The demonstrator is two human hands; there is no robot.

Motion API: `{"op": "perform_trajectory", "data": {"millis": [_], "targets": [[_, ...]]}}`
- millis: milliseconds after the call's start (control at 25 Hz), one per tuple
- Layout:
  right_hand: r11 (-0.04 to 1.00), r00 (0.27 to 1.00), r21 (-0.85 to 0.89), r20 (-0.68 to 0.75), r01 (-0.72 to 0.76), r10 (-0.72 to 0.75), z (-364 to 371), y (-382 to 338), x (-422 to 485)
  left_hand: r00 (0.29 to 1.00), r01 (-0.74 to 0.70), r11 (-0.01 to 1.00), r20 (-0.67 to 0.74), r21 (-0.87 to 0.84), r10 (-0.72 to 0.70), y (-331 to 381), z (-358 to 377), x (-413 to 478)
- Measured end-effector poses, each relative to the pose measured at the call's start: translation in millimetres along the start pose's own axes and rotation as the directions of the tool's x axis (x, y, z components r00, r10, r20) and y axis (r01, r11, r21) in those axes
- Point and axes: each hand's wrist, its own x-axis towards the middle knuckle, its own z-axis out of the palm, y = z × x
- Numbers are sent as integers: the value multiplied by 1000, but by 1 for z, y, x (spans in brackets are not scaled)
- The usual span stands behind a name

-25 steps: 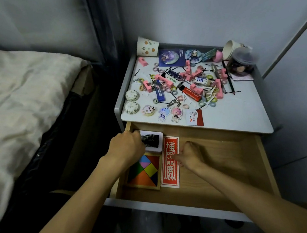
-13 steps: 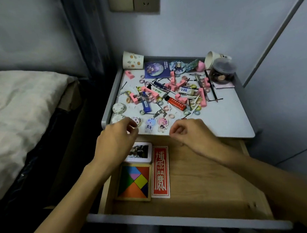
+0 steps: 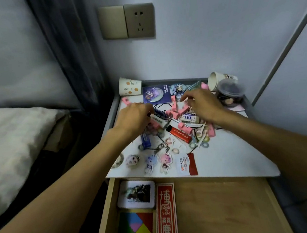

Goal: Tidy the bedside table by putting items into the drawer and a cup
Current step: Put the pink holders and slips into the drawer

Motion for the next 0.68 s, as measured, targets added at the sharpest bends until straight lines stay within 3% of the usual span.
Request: {"op": "perform_trajectory", "data": {"millis": [160,400,520,680], "targets": [[1000,990,-10,143,-10,11,10,-6,35,992,-111,980,81,162,99,-6,7,17],[961,966,-155,88,-228,244,40,-25,66,982,-174,960,112,221,152,-12,16,24],[948,955,-165,74,-273,288,40,-24,70,978,-205,952,73,226,193,-15,9,24],[935,935,-132,90,-329,342,25,-14,74,984,-146,985,-92,97,155,-16,-8,15]]}}
